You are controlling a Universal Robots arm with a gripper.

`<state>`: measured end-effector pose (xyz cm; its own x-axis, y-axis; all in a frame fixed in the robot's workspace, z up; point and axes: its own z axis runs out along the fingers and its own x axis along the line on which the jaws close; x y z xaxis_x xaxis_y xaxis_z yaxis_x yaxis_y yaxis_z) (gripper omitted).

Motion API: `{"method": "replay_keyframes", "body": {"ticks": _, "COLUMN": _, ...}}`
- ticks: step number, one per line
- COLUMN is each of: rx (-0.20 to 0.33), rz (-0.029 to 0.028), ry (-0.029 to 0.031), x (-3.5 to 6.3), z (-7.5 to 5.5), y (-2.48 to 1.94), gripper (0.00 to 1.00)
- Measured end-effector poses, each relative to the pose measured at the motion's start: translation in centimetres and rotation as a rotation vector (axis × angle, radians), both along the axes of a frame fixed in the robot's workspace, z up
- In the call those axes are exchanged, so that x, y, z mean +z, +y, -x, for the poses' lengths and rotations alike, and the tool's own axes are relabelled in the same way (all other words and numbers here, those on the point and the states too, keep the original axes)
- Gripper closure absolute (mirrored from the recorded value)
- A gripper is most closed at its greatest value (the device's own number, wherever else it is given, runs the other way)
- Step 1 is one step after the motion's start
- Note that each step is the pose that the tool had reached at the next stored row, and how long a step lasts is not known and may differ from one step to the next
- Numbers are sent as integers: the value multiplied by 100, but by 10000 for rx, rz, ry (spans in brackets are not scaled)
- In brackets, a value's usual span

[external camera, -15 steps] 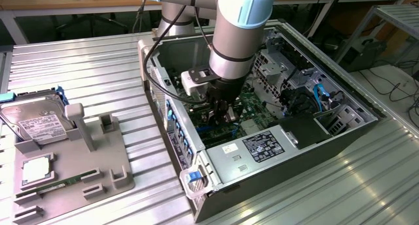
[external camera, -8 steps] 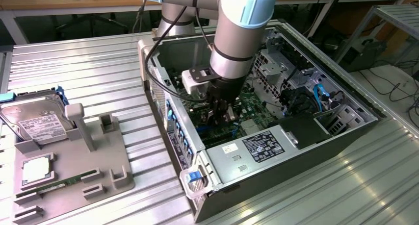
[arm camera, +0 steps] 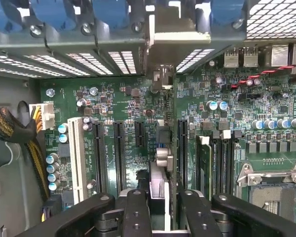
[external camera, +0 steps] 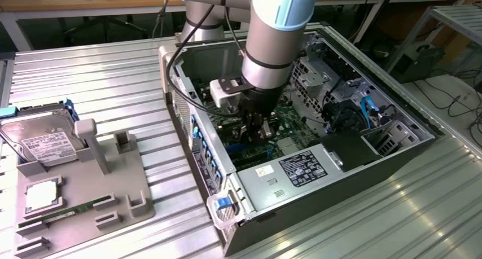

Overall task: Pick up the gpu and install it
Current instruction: 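Insert the gpu into the slot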

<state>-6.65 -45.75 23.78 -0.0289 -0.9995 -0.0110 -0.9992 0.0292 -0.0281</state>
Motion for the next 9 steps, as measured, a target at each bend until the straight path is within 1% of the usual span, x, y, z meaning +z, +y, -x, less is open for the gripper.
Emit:
{"method": "replay_keyframes", "body": {"ticks": 1, "rx": 0, "rz": -1, "ry": 1, "x": -7, "z": 25, "y": 0, "gripper": 72}}
{"method": "replay_keyframes", "body": {"ticks": 2, "rx": -1, "rz": 0, "ry": 61, "x": -12, "z": 27, "y": 0, "gripper": 72}}
{"method": "replay_keyframes", "body": {"ticks": 9, "rx": 0, "rz": -4, "ry": 70, "x": -33, "z": 26, "y": 0, "gripper": 72}}
